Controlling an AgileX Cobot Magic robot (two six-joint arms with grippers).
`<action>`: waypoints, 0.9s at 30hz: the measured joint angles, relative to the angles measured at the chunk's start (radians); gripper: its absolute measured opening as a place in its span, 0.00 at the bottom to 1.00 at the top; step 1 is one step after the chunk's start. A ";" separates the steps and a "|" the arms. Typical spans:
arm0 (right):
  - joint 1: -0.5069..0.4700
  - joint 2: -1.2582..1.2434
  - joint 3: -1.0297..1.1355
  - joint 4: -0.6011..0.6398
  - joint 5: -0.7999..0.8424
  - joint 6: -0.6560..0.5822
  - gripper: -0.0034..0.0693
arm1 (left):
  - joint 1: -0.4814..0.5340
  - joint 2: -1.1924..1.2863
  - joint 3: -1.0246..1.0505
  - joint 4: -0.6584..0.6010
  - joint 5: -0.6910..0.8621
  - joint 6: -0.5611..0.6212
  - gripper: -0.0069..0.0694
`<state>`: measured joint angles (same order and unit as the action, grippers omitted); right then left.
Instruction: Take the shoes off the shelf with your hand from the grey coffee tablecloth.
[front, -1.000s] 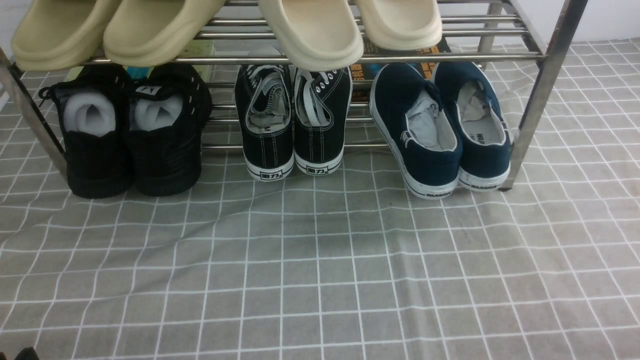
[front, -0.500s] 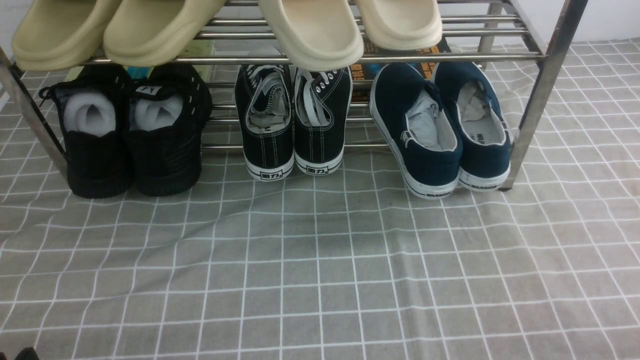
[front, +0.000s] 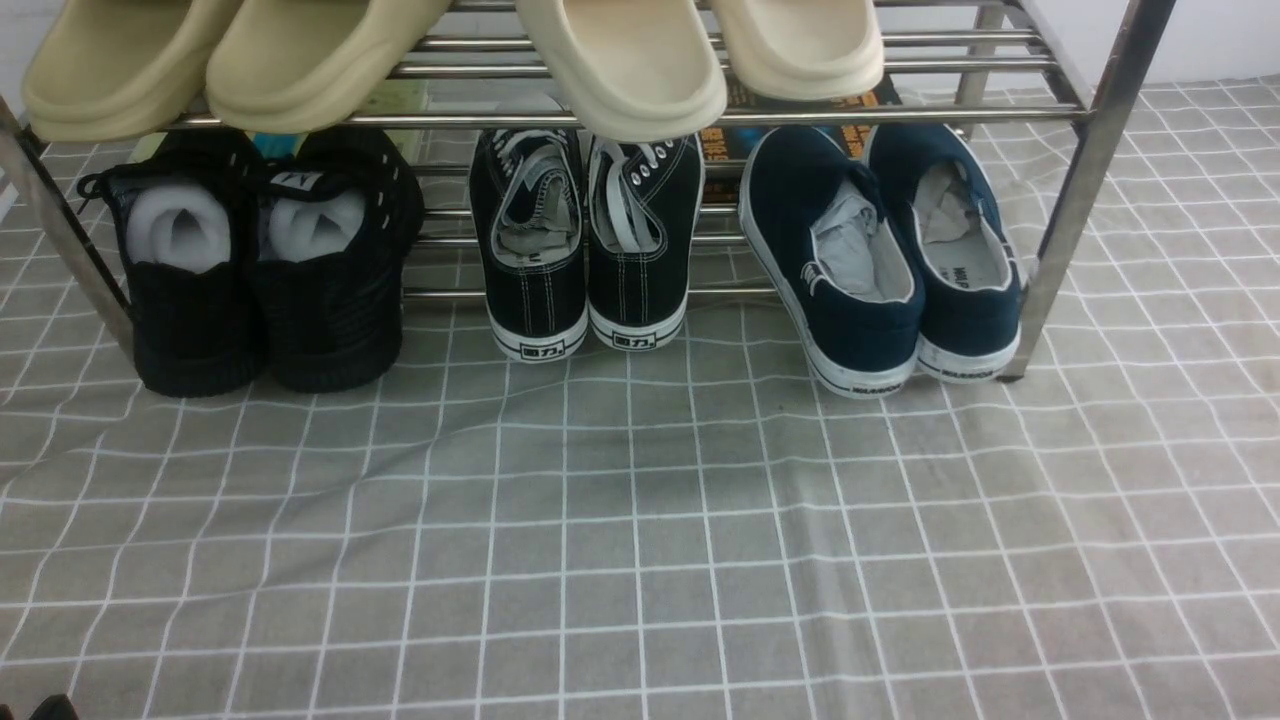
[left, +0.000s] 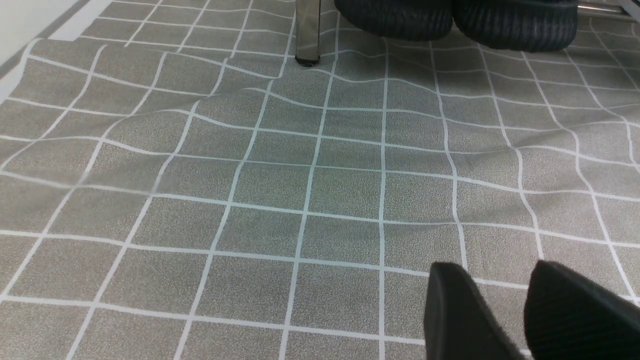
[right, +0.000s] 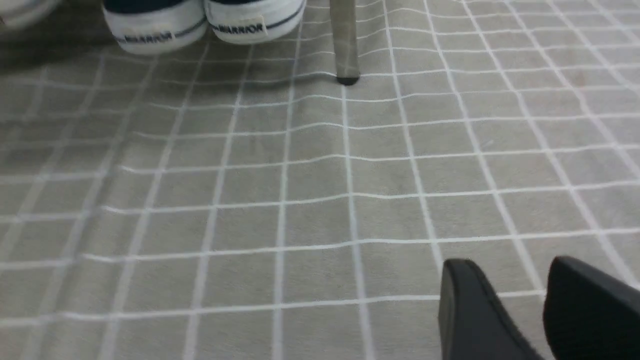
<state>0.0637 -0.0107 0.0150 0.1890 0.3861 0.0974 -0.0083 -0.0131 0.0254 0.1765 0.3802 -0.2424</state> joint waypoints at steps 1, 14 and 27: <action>0.000 0.000 0.000 0.083 0.003 0.051 0.38 | 0.000 0.000 0.000 0.000 0.000 0.000 0.41; 0.000 0.000 -0.014 0.523 -0.055 0.219 0.34 | 0.000 0.000 0.000 0.000 0.000 0.000 0.41; 0.000 0.670 -0.559 0.149 0.431 -0.083 0.05 | 0.000 0.000 0.000 0.000 0.000 0.000 0.41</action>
<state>0.0637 0.6595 -0.5437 0.3381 0.8173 0.0147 -0.0083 -0.0131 0.0254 0.1765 0.3802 -0.2424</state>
